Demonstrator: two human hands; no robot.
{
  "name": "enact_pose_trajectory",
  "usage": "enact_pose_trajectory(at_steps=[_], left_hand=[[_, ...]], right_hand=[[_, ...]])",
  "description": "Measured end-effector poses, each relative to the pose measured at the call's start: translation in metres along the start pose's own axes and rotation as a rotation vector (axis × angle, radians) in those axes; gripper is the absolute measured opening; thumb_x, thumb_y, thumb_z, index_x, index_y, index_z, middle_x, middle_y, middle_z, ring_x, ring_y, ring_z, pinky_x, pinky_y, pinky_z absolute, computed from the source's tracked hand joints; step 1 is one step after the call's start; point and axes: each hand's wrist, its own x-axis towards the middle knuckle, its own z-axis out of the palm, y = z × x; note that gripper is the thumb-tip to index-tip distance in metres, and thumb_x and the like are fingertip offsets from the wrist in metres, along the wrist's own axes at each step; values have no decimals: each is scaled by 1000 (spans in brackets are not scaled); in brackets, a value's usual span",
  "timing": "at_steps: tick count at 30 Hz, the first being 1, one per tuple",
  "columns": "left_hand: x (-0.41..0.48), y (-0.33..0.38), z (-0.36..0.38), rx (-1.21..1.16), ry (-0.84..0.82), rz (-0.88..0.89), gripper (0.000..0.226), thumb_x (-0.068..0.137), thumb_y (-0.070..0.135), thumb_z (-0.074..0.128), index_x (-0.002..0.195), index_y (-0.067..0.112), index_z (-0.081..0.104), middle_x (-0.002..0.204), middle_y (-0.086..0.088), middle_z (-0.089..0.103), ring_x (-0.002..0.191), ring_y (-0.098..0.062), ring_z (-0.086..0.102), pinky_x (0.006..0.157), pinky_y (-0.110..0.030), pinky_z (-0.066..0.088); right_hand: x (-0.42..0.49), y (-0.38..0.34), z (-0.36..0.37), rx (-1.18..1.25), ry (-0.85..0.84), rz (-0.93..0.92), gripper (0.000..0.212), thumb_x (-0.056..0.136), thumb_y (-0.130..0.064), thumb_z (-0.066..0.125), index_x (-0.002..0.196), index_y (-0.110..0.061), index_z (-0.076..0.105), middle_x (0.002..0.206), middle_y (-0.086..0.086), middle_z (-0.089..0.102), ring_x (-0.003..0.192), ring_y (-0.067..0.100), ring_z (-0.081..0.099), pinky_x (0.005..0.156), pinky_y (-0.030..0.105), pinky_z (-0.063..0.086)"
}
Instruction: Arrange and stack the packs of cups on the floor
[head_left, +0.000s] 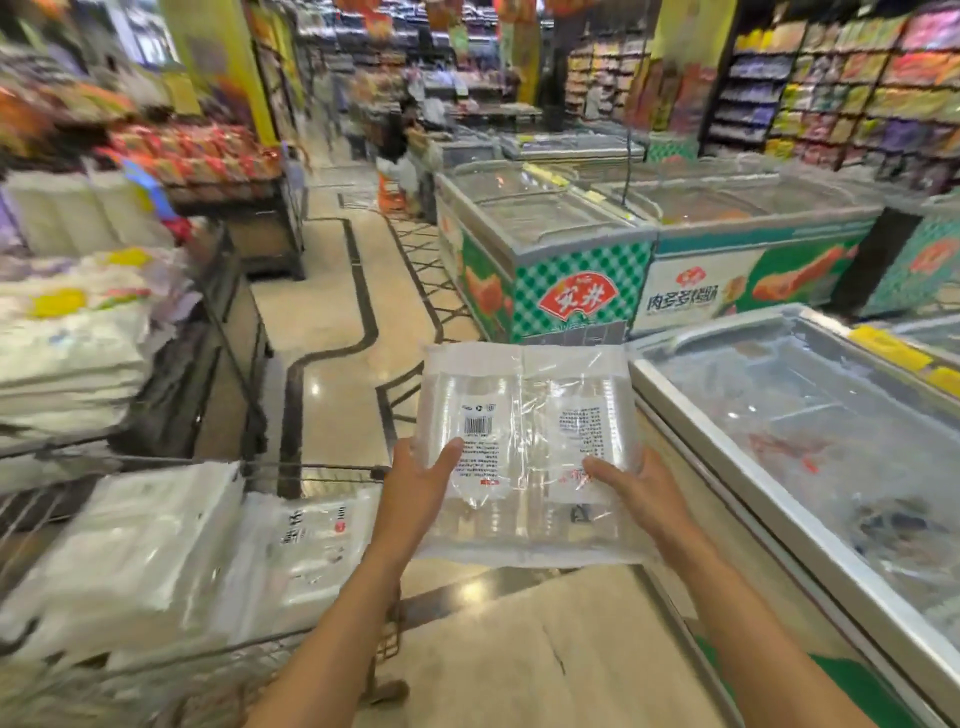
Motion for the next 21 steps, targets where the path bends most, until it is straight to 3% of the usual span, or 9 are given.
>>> enact_pose_trajectory(at_steps=[1,4,8,10,12,14,16,18,21], left_hand=[[2,-9,-17,-11,28,-23,71,90,66,59,141,21,39,124,4,52,104,-18,53,78,-33,43],[7,-31,-66,-50,108,-84,77,88,67,60,145,21,35,132,4,53,113,-18,53,89,-37,43],[19,-59,-129,-113,233,-149,81,81,73,62,141,24,39,132,4,59,117,-20,60,97,-44,50],[26,-74,-158,-146,293,-164,71,84,68,64,135,24,41,123,5,64,108,-16,64,88,-39,53],[35,-90,-182,-177,351,-188,65,86,63,65,133,24,42,119,4,66,102,-15,65,80,-35,52],[44,-108,-200,-171,397,-230,68,85,67,63,133,26,41,117,5,66,101,-17,66,75,-35,52],[52,-129,-211,-176,434,-279,75,81,73,61,135,27,38,118,5,65,102,-19,67,82,-41,55],[61,-152,-212,-214,444,-316,75,83,70,62,137,24,36,121,2,65,101,-18,68,86,-43,58],[70,-178,-207,-259,463,-375,57,93,52,64,134,25,34,125,4,62,91,-6,66,69,-20,56]], right_hand=[[4,-4,18,-4,-46,-6,32,85,-28,78,113,-21,64,97,-1,75,82,15,73,76,22,60],[19,-17,72,-7,-172,19,48,84,-32,79,125,-18,58,107,-2,75,89,14,75,82,37,61],[45,-36,148,-33,-322,-12,23,89,-23,75,107,-25,62,100,-5,74,78,5,75,63,17,55],[55,-47,187,-62,-397,-39,18,91,-19,73,94,-29,59,92,-9,72,70,0,73,58,13,53],[66,-55,224,-81,-445,-58,18,91,-18,73,91,-29,59,92,-10,72,73,1,72,64,18,55],[79,-59,259,-107,-517,-65,18,89,-21,74,101,-27,63,102,-3,76,85,12,75,77,29,58],[92,-56,289,-128,-564,-53,28,89,-22,75,115,-24,64,108,-2,76,91,14,75,81,32,58],[104,-50,312,-164,-607,-35,26,90,-22,74,113,-28,65,107,-5,76,90,11,75,82,32,58],[126,-37,340,-243,-680,14,23,88,-24,75,107,-32,65,103,-7,77,89,11,76,88,39,59]])
